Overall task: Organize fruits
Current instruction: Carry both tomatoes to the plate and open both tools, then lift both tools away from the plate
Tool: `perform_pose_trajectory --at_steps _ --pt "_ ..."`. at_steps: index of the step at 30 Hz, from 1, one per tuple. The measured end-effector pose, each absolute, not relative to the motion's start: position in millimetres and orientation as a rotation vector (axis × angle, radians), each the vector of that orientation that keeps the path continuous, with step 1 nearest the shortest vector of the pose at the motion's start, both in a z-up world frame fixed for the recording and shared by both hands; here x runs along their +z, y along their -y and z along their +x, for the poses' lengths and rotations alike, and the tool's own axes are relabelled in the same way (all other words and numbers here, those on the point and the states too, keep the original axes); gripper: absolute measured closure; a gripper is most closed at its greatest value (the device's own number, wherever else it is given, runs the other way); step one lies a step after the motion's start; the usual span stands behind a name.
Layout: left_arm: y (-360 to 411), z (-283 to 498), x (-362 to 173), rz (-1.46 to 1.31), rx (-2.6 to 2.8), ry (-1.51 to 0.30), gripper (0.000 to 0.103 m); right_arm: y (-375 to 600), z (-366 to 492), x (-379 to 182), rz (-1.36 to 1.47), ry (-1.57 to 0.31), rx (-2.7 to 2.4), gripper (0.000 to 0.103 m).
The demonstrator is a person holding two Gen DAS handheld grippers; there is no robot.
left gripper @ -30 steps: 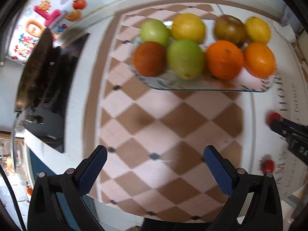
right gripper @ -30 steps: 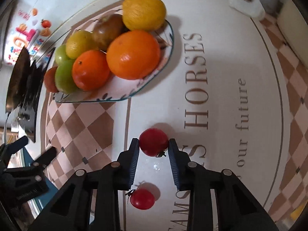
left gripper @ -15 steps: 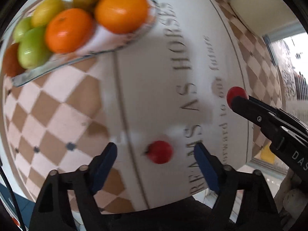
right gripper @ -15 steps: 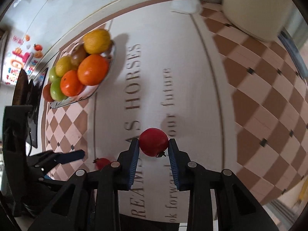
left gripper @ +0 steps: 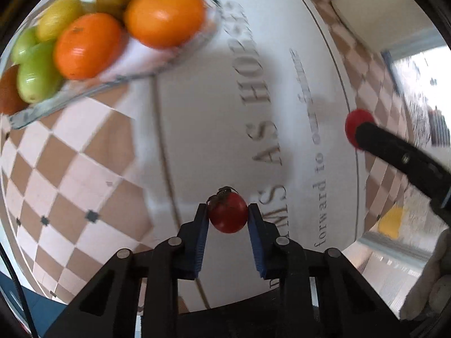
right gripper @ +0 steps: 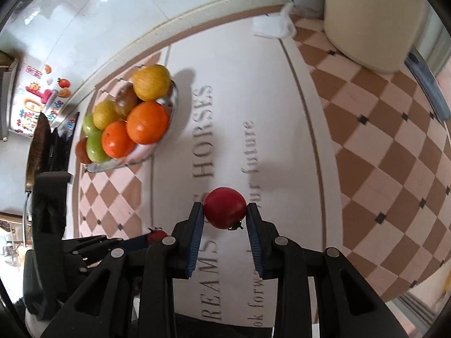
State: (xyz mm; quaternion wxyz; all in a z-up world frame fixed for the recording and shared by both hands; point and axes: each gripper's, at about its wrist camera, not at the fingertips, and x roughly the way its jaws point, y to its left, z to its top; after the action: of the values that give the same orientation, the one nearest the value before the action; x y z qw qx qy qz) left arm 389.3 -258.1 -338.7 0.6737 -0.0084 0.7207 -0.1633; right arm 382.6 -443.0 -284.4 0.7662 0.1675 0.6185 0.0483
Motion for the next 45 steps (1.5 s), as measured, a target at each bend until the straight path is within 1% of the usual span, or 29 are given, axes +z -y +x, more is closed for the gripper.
perform_pose_trajectory --at_steps 9,14,17,24,30,33,35,36,38,39,40,42,44,45 --pt "167.3 444.6 -288.1 -0.279 -0.204 -1.499 0.078 408.5 413.8 -270.7 0.369 -1.310 0.231 0.070" --pt "125.4 475.0 -289.4 -0.490 -0.128 -1.476 0.078 376.5 441.3 -285.5 0.413 -1.324 0.317 0.070" --pt "116.1 487.7 -295.2 -0.567 -0.101 -1.474 0.078 349.1 460.1 -295.2 0.386 -1.330 0.361 0.070" --pt "105.5 508.9 -309.0 -0.594 -0.067 -1.507 0.078 316.9 483.2 -323.0 0.324 -1.395 0.379 0.070" --pt "108.4 508.6 -319.8 -0.590 -0.061 -1.546 0.077 308.4 487.6 -335.6 0.310 -1.423 0.372 0.069" --pt "107.2 509.0 -325.6 -0.599 -0.064 -1.576 0.072 306.0 491.1 -338.2 0.326 -1.433 0.362 0.067" --pt "105.4 509.9 -328.9 -0.596 -0.054 -1.603 0.071 306.1 492.1 -337.5 0.341 -1.439 0.366 0.056" --pt "104.8 510.3 -329.4 -0.594 -0.051 -1.611 0.071 305.9 492.1 -336.0 0.344 -1.441 0.364 0.052" --pt "102.1 510.1 -326.8 -0.571 -0.046 -1.619 0.070 306.1 490.9 -327.9 0.328 -1.431 0.340 0.029" --pt "101.5 510.1 -325.3 -0.556 -0.044 -1.619 0.068 306.9 489.6 -323.5 0.325 -1.425 0.334 0.026" --pt "101.8 510.3 -323.0 -0.532 -0.039 -1.618 0.065 308.0 488.4 -319.0 0.322 -1.419 0.326 0.026" --pt "102.9 509.9 -317.0 -0.481 -0.034 -1.607 0.063 311.1 484.9 -308.9 0.296 -1.411 0.297 0.023" --pt "104.9 507.3 -310.0 -0.403 -0.023 -1.595 0.059 315.0 480.6 -298.8 0.250 -1.404 0.252 0.011" --pt "106.1 504.8 -305.2 -0.348 -0.012 -1.582 0.046 317.7 477.9 -294.2 0.233 -1.400 0.233 0.010"
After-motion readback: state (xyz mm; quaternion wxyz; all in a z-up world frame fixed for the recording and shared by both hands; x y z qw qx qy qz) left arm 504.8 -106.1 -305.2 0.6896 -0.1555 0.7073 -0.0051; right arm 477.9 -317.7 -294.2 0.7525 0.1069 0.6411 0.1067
